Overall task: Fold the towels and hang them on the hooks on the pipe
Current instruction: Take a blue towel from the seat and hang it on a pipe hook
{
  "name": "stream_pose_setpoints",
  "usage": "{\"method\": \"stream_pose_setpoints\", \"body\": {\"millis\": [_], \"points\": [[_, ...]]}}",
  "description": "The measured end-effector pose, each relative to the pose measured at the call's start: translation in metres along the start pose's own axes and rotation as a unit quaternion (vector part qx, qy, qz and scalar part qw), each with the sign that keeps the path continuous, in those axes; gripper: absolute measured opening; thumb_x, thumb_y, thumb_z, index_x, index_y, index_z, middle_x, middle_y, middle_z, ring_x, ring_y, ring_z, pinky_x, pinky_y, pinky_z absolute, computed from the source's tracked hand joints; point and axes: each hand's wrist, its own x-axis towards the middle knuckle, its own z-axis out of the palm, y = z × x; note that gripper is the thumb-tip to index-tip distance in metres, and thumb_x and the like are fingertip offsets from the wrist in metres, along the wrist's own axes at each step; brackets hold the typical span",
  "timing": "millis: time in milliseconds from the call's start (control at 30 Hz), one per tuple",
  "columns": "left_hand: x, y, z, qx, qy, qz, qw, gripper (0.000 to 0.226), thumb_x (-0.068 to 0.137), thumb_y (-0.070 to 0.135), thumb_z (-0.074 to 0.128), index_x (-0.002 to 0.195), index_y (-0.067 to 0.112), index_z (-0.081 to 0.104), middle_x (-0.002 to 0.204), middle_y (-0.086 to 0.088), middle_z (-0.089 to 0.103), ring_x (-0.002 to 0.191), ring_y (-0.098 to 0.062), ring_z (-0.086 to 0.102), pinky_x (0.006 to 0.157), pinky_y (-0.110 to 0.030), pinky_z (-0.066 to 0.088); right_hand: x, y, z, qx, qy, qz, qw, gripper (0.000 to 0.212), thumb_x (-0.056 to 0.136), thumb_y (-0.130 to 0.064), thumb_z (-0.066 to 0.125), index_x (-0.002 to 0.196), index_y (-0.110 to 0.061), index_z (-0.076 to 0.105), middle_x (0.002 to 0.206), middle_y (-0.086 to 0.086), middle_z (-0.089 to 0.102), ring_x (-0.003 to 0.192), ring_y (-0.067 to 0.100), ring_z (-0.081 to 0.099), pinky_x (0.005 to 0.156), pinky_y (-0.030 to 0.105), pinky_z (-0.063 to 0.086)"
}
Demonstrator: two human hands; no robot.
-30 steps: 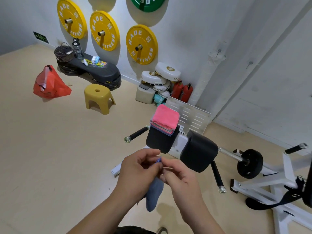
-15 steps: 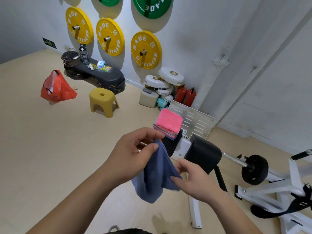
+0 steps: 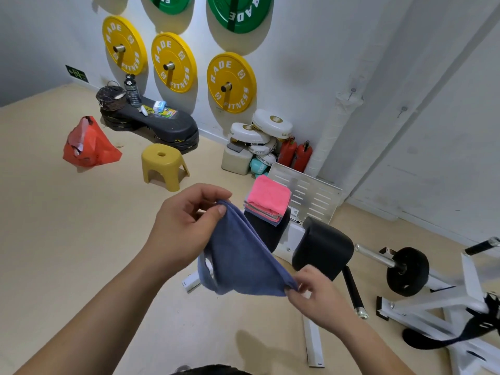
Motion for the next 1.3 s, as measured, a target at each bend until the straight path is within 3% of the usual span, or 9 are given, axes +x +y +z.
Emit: {"method": "stream_pose_setpoints", "body": {"millis": [133, 233, 333, 500, 733, 967, 1100, 1200, 1300], "points": [[0.017, -0.026, -0.002, 0.003, 0.052, -0.055, 0.997, 0.028, 0.097, 0.006, 0.066, 0.104, 0.032, 0.074, 0.097, 0.012, 0.074, 0.098, -0.01, 0.068, 0.078, -0.019, 0.053, -0.002, 0.006, -0.024, -0.098, -0.028, -0.035, 0.994, 0.027, 0.083, -0.065, 0.058, 0.086, -0.039, 0.064, 0.096, -0.012, 0.059, 0.089, 0.007, 0.061, 0.079, 0.027, 0.056], [0.031, -0.04, 0.006, 0.04, 0.026, -0.091, 0.995, 0.026, 0.099, 0.008, 0.063, 0.111, 0.028, 0.073, 0.103, 0.009, 0.072, 0.101, -0.011, 0.066, 0.076, -0.018, 0.05, -0.002, 0.007, -0.043, -0.254, -0.059, -0.067, 0.963, 0.03, 0.094, -0.062, 0.056, 0.094, -0.033, 0.063, 0.093, -0.011, 0.062, 0.086, 0.007, 0.059, 0.073, 0.024, 0.048], [0.037, -0.049, 0.016, 0.06, 0.007, -0.097, 0.993, 0.026, 0.1, 0.007, 0.061, 0.116, 0.024, 0.072, 0.106, 0.007, 0.072, 0.102, -0.011, 0.066, 0.077, -0.017, 0.05, -0.001, 0.013, -0.069, -0.269, -0.046, -0.073, 0.959, 0.028, 0.1, -0.052, 0.054, 0.08, -0.033, 0.058, 0.079, -0.012, 0.059, 0.078, 0.007, 0.057, 0.069, 0.024, 0.046], [0.031, -0.062, 0.018, 0.06, -0.005, -0.12, 0.991, 0.024, 0.099, 0.006, 0.062, 0.112, 0.024, 0.072, 0.102, 0.008, 0.072, 0.099, -0.011, 0.066, 0.076, -0.021, 0.051, -0.001, 0.03, -0.096, -0.177, 0.007, -0.042, 0.983, 0.014, 0.095, -0.038, 0.067, 0.082, -0.033, 0.07, 0.08, -0.016, 0.062, 0.078, 0.003, 0.06, 0.075, 0.033, 0.054], [0.031, -0.064, 0.008, 0.102, -0.038, -0.101, 0.989, 0.027, 0.099, 0.007, 0.064, 0.114, 0.027, 0.072, 0.105, 0.008, 0.073, 0.101, -0.009, 0.067, 0.08, -0.02, 0.05, -0.007, 0.024, -0.128, -0.055, 0.063, 0.016, 0.996, 0.011, 0.094, -0.024, 0.072, 0.096, -0.032, 0.08, 0.093, -0.013, 0.069, 0.087, 0.0, 0.063, 0.071, 0.007, 0.044], [0.034, -0.054, -0.009, 0.294, -0.144, 0.065, 0.943, 0.03, 0.1, 0.005, 0.058, 0.122, 0.023, 0.069, 0.104, 0.008, 0.064, 0.097, -0.009, 0.062, 0.083, -0.019, 0.049, 0.006, 0.018, -0.15, 0.099, 0.138, 0.028, 0.985, 0.021, 0.096, -0.014, 0.068, 0.111, -0.029, 0.069, 0.097, 0.004, 0.072, 0.095, 0.023, 0.068, 0.083, 0.03, 0.054], [0.041, -0.043, -0.009, 0.241, -0.136, -0.008, 0.961, 0.023, 0.104, 0.011, 0.051, 0.098, 0.028, 0.064, 0.096, 0.007, 0.068, 0.089, -0.012, 0.062, 0.073, -0.023, 0.048, 0.013, 0.015, -0.153, 0.161, 0.125, 0.063, 0.977, 0.011, 0.102, -0.023, 0.06, 0.103, -0.018, 0.07, 0.101, 0.011, 0.073, 0.099, 0.03, 0.067, 0.095, 0.046, 0.054], [0.041, -0.047, -0.013, 0.087, -0.138, -0.12, 0.979, 0.021, 0.108, 0.018, 0.047, 0.103, 0.022, 0.067, 0.097, 0.0, 0.074, 0.096, -0.023, 0.069, 0.089, -0.041, 0.059, 0.019, -0.005, -0.145, 0.305, 0.143, 0.062, 0.939, 0.018, 0.106, -0.023, 0.053, 0.109, -0.01, 0.065, 0.106, 0.014, 0.072, 0.1, 0.026, 0.07, 0.096, 0.042, 0.057], [0.036, -0.059, -0.014, 0.075, -0.08, -0.143, 0.984, 0.02, 0.107, 0.016, 0.049, 0.103, 0.021, 0.067, 0.097, -0.003, 0.076, 0.096, -0.028, 0.071, 0.092, -0.052, 0.06, 0.028, -0.019, -0.122, 0.195, 0.186, 0.018, 0.963, 0.013, 0.107, -0.028, 0.049, 0.105, -0.02, 0.058, 0.088, 0.005, 0.069, 0.084, 0.022, 0.067, 0.08, 0.041, 0.056]]}}
